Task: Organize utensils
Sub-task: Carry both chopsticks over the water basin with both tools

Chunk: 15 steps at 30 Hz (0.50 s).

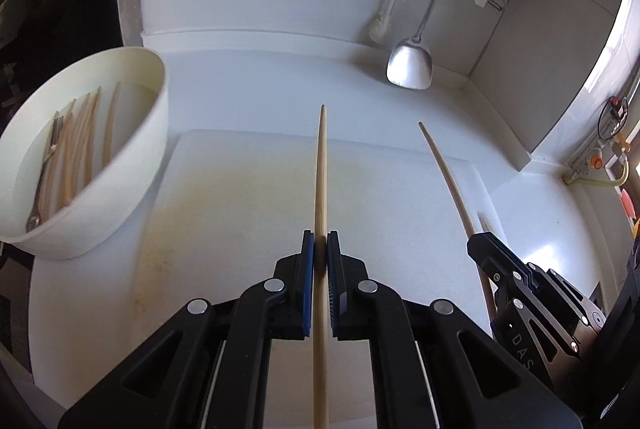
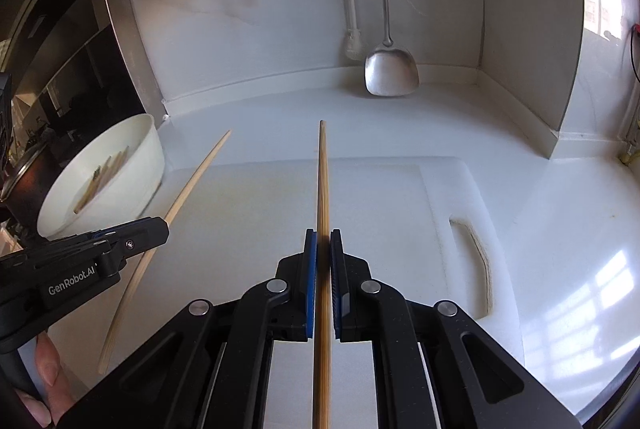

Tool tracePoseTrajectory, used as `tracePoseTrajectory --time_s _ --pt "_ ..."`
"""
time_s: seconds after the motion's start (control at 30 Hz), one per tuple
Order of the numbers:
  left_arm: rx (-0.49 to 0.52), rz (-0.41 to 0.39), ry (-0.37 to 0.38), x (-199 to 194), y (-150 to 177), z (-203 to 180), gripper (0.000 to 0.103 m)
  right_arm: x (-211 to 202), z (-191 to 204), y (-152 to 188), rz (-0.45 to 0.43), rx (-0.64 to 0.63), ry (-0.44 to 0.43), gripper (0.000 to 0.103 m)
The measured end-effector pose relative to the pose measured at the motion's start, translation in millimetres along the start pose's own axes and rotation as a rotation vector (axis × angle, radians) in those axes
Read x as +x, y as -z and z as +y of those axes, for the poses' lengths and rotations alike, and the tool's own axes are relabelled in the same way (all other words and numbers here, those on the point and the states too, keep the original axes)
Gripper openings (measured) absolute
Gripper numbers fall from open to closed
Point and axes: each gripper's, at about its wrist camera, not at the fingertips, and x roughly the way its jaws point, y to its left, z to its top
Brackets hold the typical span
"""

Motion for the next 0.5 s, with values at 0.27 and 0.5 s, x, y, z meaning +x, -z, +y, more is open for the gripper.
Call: tracePoseTrajectory --time_s 0.27,0.5 --pt "-0.121 -0.080 -0.105 -73 -31 49 0.007 -31 60 -53 -0.043 -0.123 -0.152 0.006" --pt "-0.204 -0.123 -0.220 -107 -57 138 0.007 -11 144 -81 -0.025 -0.195 -0.258 0.006"
